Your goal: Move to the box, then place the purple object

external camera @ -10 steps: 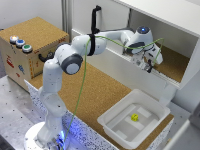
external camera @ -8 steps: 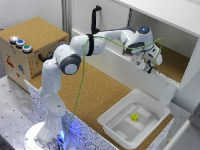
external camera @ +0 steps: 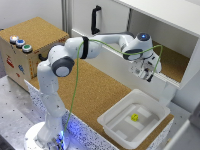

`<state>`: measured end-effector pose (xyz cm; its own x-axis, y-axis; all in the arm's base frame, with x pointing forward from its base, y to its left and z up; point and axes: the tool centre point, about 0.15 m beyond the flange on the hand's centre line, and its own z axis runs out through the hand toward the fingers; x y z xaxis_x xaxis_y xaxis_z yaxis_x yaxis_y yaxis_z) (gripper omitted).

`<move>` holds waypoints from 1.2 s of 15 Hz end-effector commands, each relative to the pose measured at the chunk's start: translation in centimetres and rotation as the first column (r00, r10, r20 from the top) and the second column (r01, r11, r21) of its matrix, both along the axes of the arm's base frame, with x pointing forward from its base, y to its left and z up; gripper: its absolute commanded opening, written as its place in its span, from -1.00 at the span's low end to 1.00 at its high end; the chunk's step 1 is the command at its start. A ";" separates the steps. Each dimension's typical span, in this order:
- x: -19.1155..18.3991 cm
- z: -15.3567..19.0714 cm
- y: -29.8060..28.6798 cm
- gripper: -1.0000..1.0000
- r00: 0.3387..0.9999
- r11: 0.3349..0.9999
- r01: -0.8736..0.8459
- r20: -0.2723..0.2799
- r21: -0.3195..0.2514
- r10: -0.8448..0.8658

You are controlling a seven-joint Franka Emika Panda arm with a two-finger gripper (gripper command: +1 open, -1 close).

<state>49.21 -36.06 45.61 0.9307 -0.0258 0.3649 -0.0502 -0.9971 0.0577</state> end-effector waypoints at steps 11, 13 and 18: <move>-14.3 -4.7 -7.0 -1.00 0.986 0.984 -0.161 -0.045 -0.076 0.158; -14.7 -7.4 -9.1 -1.00 0.980 0.978 -0.191 -0.078 -0.081 0.185; -14.5 -11.8 -12.1 -1.00 0.964 0.968 -0.251 -0.093 -0.026 0.248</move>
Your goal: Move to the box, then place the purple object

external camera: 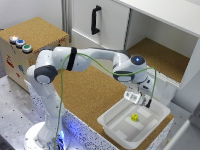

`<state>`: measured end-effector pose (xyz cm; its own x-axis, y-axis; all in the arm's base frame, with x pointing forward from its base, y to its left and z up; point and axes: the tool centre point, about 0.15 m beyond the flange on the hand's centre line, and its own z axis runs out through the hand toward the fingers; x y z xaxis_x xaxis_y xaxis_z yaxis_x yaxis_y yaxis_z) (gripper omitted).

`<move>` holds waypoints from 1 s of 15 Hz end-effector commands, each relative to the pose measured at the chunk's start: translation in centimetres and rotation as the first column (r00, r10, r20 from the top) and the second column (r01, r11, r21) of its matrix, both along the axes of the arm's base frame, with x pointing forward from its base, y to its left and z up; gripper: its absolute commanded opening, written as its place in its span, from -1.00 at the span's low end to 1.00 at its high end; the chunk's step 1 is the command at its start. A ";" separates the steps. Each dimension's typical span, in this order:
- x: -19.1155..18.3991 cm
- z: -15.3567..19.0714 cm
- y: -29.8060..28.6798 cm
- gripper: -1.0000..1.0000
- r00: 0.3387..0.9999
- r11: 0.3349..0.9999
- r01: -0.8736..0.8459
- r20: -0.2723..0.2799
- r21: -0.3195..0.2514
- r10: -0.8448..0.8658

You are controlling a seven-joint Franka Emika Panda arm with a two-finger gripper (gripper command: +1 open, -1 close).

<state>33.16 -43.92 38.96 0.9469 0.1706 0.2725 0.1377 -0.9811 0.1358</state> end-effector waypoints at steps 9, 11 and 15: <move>6.9 -13.2 -6.6 -1.00 0.992 0.990 -0.059 -0.106 0.130 0.073; 8.2 -14.2 -6.8 -1.00 0.990 0.987 -0.039 -0.126 0.154 0.059; 8.8 -16.0 -6.9 -1.00 0.984 0.981 -0.025 -0.166 0.192 0.058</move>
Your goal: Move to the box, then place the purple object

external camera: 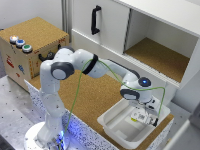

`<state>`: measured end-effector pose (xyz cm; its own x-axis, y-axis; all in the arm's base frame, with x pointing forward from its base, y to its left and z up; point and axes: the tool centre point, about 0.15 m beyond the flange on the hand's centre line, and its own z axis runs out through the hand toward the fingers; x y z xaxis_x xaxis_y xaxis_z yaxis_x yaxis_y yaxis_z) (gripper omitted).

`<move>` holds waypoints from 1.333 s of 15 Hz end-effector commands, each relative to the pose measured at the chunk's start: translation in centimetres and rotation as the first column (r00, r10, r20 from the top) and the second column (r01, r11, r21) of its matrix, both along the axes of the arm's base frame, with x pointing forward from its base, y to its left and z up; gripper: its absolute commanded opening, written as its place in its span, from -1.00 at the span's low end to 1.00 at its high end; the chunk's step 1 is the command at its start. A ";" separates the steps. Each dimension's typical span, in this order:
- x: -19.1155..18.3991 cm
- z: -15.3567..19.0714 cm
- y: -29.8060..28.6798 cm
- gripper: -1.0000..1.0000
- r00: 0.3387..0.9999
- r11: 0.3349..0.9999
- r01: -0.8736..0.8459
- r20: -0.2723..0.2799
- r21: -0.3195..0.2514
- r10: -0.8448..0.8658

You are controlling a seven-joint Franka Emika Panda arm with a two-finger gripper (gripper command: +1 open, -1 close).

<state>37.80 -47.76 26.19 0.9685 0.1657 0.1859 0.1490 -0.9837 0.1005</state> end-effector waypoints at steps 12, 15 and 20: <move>4.8 -0.6 -3.1 1.00 1.000 0.976 -0.001 -0.005 0.218 0.002; 3.9 1.9 -2.9 1.00 1.000 0.973 -0.008 0.022 0.230 0.003; 1.9 6.7 -0.4 1.00 0.998 0.972 -0.044 0.046 0.231 0.034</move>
